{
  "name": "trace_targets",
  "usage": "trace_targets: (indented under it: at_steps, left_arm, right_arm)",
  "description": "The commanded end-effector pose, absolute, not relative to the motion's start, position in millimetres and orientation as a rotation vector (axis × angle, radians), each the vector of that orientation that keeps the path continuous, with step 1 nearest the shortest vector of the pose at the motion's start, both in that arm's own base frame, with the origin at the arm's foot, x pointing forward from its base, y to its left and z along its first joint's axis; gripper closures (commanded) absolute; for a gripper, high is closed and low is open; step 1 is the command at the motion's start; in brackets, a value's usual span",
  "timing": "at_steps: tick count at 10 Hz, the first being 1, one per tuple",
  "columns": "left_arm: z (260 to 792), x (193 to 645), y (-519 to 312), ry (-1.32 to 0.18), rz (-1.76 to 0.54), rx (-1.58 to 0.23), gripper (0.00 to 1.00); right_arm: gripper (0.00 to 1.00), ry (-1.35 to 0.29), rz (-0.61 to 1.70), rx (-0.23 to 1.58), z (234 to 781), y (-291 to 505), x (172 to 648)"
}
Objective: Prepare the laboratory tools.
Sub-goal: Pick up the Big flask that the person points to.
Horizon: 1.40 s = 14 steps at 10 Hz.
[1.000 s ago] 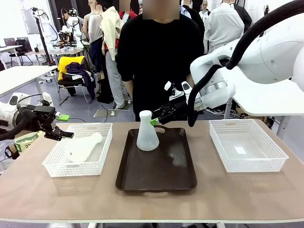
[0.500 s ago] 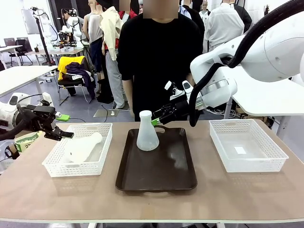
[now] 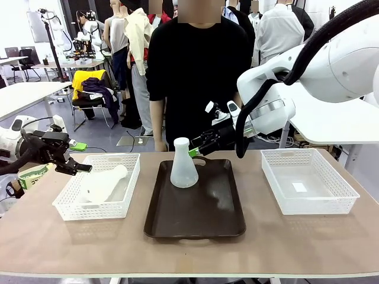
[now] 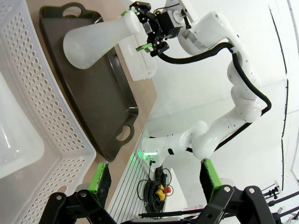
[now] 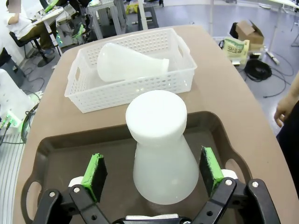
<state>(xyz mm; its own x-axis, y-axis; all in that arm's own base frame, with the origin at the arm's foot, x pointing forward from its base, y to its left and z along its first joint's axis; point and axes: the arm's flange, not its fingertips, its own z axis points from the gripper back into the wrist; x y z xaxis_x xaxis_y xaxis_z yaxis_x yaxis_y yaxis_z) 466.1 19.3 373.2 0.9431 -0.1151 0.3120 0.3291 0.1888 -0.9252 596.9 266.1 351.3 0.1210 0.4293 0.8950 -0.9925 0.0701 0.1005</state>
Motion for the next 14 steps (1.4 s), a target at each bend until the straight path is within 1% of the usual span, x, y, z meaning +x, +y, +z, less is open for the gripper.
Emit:
trace_targets:
  at_steps: [1,6,8,10,11,12,13,14]
  left_arm:
    - [375,466,20,-0.195,-0.322,-1.355,0.0]
    - [375,466,20,-0.195,-0.322,-1.355,0.0]
    - [375,466,20,-0.195,-0.322,-1.355,0.0]
    - [375,466,20,-0.195,-0.322,-1.355,0.0]
    - [375,466,20,-0.195,-0.322,-1.355,0.0]
    - [375,466,20,-0.195,-0.322,-1.355,0.0]
    - [375,466,20,-0.195,-0.322,-1.355,0.0]
    - [375,466,20,-0.195,-0.322,-1.355,0.0]
  right_arm:
    - [0.0,-0.837,1.281,0.904,350,267,600]
    - [0.0,-0.837,1.281,0.904,350,267,600]
    - [0.0,-0.815,1.238,0.891,355,254,599]
    - [0.0,-0.836,1.125,0.827,374,202,598]
    - [0.0,-0.854,1.06,0.776,385,166,588]
    - [0.0,-0.867,0.962,0.688,397,110,565]
    - [0.0,-0.871,0.957,0.686,397,107,563]
    - [0.0,-0.879,0.931,0.653,401,89,550]
